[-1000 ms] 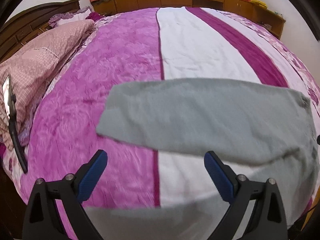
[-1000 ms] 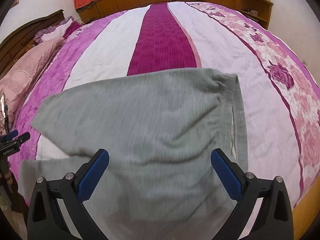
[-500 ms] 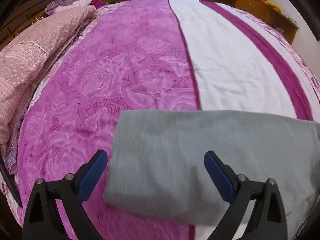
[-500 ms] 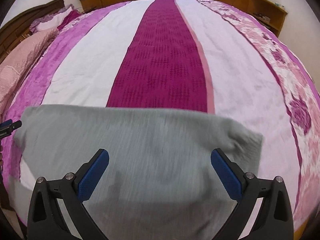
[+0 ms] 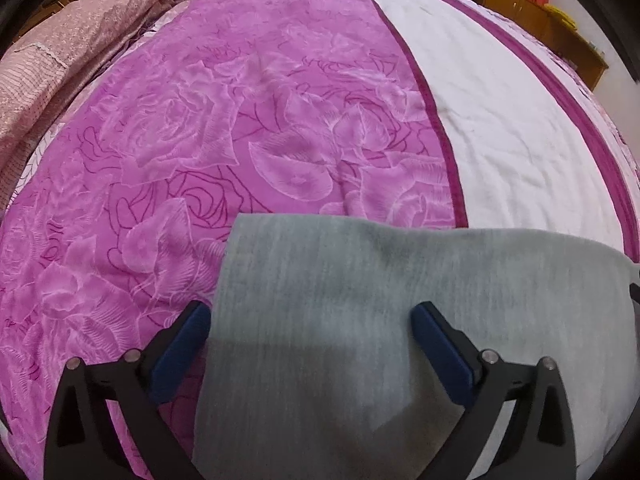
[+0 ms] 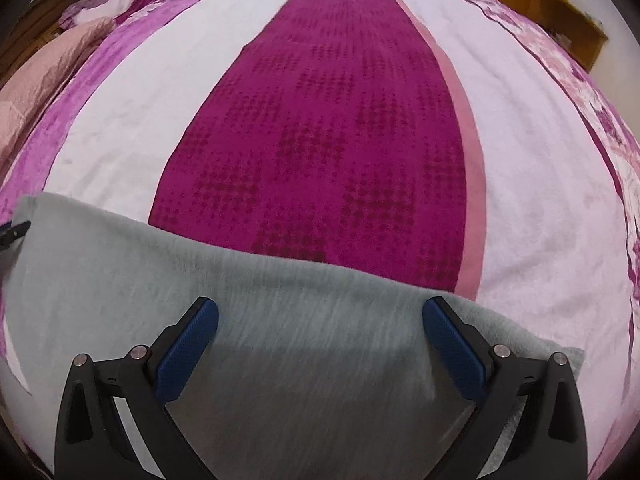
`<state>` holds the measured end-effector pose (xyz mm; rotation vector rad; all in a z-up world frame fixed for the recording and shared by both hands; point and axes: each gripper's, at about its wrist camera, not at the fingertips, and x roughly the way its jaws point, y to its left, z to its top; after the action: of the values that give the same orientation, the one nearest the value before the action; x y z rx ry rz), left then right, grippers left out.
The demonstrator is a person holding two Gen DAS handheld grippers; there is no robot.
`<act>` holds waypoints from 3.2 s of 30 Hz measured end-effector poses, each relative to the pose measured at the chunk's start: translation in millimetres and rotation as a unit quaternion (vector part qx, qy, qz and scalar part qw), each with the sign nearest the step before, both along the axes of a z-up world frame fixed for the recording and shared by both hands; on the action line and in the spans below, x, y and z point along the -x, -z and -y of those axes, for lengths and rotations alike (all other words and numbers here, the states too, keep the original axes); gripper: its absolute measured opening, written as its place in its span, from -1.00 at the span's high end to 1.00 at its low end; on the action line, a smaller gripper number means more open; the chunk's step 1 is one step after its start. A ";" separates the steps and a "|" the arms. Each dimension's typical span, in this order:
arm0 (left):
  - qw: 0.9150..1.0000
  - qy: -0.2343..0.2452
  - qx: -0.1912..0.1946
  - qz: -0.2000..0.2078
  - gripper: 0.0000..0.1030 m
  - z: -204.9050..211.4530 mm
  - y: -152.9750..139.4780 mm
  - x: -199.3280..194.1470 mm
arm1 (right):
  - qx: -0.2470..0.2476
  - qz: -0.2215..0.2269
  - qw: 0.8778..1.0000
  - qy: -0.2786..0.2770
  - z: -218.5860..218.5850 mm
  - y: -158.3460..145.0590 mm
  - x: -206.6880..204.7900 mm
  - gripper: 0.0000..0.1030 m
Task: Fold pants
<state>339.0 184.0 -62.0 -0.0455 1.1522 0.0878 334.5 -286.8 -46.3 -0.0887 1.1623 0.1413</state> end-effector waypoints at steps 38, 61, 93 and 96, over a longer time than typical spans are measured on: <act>0.987 0.058 -0.043 0.142 0.87 39.5 -123.3 93.4 | -0.015 0.121 0.992 -0.020 -11.4 -121.7 111.9 1.00; 0.979 0.052 -0.127 0.151 0.68 24.2 -92.9 221.2 | -0.070 0.092 0.993 -0.034 -2.4 -96.4 254.7 1.00; 0.985 -0.072 0.127 0.090 0.18 32.3 -51.1 294.4 | -0.127 0.025 0.989 0.075 23.8 -33.1 284.4 0.44; 0.983 -0.081 0.138 0.087 0.18 36.3 -43.5 282.1 | -0.131 0.018 0.988 0.082 27.6 -26.5 284.0 0.42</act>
<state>56.9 147.7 -18.5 -0.3865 0.9783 0.0655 50.5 -314.4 -19.8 0.2366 1.1005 0.1449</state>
